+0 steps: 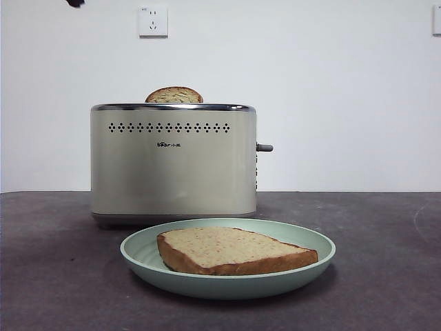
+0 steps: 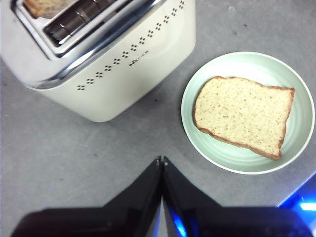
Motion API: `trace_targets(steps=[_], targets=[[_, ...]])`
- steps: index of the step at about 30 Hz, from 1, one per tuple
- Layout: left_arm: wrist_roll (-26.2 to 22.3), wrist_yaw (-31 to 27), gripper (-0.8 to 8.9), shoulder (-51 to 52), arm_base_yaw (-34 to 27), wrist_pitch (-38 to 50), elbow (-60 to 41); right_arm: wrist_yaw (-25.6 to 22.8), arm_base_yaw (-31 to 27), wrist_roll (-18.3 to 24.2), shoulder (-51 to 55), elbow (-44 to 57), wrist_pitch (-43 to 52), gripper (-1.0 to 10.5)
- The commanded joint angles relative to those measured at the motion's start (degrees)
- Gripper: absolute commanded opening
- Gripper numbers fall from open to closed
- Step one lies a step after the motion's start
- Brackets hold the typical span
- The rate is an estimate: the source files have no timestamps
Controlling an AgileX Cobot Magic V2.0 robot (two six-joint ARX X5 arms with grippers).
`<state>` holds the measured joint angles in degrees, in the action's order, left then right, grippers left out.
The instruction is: Take the bread from the toaster,put the bread on the plate,put the plate on the table
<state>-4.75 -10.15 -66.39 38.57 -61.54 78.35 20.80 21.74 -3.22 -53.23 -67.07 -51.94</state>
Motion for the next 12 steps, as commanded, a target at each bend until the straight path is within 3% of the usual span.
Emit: trace_targets(steps=[1,6,12], targets=[[-0.74,0.07,-0.04,5.18,-2.19,3.3,-0.02,-0.15,0.04,-0.33,0.04,0.13,0.13,0.0],[7.06,11.5,-0.04,19.39,-15.87,27.47,-8.46,-0.15,0.04,-0.33,0.04,0.13,0.13,0.0],[7.8,11.74,-0.04,37.4,-24.92,46.12,-36.68,-0.15,0.04,-0.33,0.04,0.13,0.13,0.0]])
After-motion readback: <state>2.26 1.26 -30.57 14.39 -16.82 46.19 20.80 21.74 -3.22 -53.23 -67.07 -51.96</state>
